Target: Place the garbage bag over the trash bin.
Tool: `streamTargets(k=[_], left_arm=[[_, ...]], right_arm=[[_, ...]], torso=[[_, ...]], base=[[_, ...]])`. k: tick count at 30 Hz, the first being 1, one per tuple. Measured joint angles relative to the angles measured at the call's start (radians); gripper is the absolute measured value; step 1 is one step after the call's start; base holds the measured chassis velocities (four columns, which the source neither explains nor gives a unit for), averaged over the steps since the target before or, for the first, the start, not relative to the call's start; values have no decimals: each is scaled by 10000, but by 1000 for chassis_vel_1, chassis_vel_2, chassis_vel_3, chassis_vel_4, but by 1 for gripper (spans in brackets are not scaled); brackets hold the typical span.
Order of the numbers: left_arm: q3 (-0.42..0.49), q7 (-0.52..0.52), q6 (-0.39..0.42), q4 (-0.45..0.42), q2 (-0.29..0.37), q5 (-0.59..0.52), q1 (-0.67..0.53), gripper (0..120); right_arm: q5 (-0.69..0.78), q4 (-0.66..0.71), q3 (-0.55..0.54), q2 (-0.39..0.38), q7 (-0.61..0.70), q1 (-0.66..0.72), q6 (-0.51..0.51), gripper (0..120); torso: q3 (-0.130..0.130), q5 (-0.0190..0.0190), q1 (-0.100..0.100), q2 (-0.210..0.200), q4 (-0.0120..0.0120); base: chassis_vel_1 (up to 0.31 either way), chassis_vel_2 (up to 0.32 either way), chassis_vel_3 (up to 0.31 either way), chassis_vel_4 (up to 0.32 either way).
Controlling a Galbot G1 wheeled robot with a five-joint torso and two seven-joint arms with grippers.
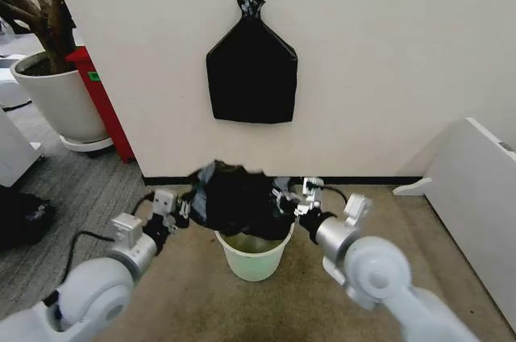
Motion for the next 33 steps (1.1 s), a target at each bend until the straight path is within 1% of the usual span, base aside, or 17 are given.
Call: streamTargets(k=[2,3,5,8,9,10,11,13,15,18,19,21,24,25,27,31,33], left_arm=[[542,-95,5,342,-295,69,-62,0],[575,-145,5,206,-304,74,58,0],[547,-156,5,81,-281,75,127,0],[261,-328,5,-639,-138,15,429,0],[147,-427,5,-955,-132,-59,536,0],[124,-453,5,-1019,-132,-74,561,0],[26,-621,5,-1293,-144,-122,703,0],[-5,-699,4,-1388,-149,-144,772,0],[-118,-1070,33,-1709,-218,-361,1061,0],[-153,-1625,181,-1783,-463,-684,1320,0],[-153,-1625,181,-1783,-463,-684,1320,0],[-77,-2105,266,-1547,-767,-899,1448,0],[60,-2380,275,-967,-1171,-962,1499,0],[60,-2380,275,-967,-1171,-962,1499,0],[187,-2278,278,-464,-1468,-895,1447,0],[388,-1985,247,379,-1809,-519,1236,0],[408,-1944,235,462,-1840,-455,1222,0]], right_arm=[[-717,-517,-57,202,-13,-263,109,0],[-701,-242,41,166,94,-474,101,0],[-650,-40,109,108,144,-569,59,0],[-427,998,401,-312,432,-1053,-125,0],[-361,1419,499,-528,583,-1289,-174,0],[-354,1477,515,-560,610,-1322,-180,0],[-271,1854,634,-754,850,-1560,-228,0],[-221,1977,669,-809,980,-1627,-257,0],[53,2259,781,-931,1547,-1772,-392,0],[68,2106,821,-865,1815,-1901,-605,0],[68,2106,821,-865,1815,-1901,-605,0],[-231,1653,796,-621,1859,-2110,-704,0],[-770,963,765,-243,1754,-2362,-711,0],[-770,963,765,-243,1754,-2362,-711,0],[-1348,385,735,0,1537,-2494,-674,0],[-1812,-76,702,297,1427,-2636,-627,0],[-1829,-88,697,320,1435,-2659,-628,0]], torso=[[2,-3,0,-1,1],[2,1,1,0,1],[1,4,0,-1,2],[0,5,0,0,0],[0,0,0,1,0],[0,-2,0,0,-1],[-1,0,0,0,-2],[0,3,0,0,-1],[-1,0,0,1,-1],[-1,0,0,1,2],[-1,0,0,1,2],[-1,3,0,1,1],[0,0,0,0,1],[0,0,0,0,1],[0,-1,0,0,1],[1,0,1,0,0],[1,0,1,0,0]], base=[[0,0,0,0],[0,0,0,0],[0,0,0,0],[0,0,0,0],[0,0,0,0],[0,0,0,0],[0,0,0,0],[0,0,0,0],[0,0,0,0],[0,0,0,0],[0,0,0,0],[0,0,0,0],[0,0,0,0],[0,0,0,0],[0,0,0,0],[0,0,0,0],[0,0,0,0]])
